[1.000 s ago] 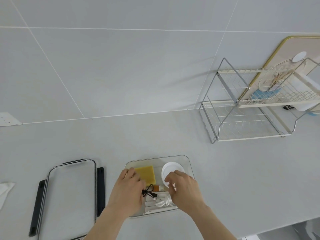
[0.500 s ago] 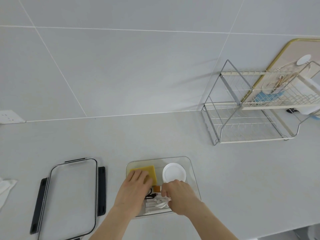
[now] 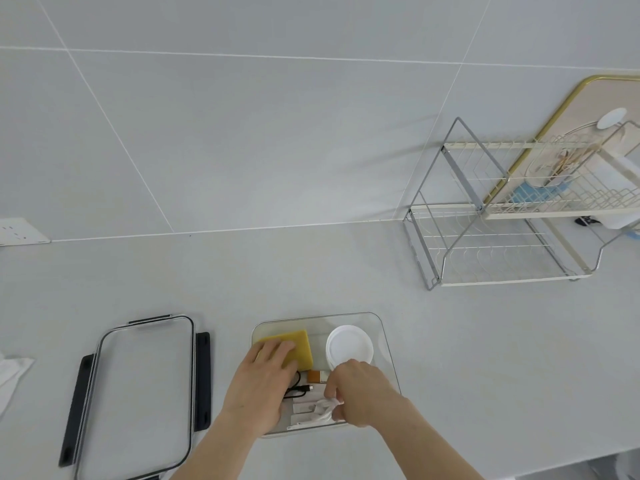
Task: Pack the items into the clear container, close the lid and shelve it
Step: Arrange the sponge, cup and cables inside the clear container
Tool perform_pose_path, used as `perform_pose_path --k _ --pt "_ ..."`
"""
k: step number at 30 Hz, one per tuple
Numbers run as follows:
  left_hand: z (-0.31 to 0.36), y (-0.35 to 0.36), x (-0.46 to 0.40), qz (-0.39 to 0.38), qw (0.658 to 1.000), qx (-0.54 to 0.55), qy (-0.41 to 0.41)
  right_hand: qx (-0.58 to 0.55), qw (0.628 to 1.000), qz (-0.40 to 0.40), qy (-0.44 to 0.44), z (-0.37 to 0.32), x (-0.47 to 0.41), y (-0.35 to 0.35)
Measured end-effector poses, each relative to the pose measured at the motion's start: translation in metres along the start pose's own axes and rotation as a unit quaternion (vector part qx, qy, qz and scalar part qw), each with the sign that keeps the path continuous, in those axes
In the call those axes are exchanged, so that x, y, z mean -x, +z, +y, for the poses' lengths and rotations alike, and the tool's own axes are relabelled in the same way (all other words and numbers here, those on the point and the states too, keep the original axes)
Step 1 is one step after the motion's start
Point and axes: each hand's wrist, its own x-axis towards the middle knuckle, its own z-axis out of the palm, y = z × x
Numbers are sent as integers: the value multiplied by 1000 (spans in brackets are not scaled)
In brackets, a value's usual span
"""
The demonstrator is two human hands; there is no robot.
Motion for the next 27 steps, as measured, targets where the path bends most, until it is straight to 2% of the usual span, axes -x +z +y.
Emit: perform_pose_path --k 3,6,13,19,24,27 --pt "-4 2 -1 5 1000 -28 9 36 999 8 2 -5 0 1" --pt "-5 0 -1 1 1000 -25 14 24 999 23 -10 -5 3 2" --pt "-15 -3 1 37 997 71 21 -77 995 58 -27 -5 10 -10" --pt "-29 -7 3 101 985 139 -18 -127 988 47 -72 -48 0 6" --pt "-28 -9 5 136 983 126 -14 -177 979 100 -25 -54 -8 26" --pt "-24 -8 0 114 985 130 -6 -214 971 105 -18 -43 -5 28"
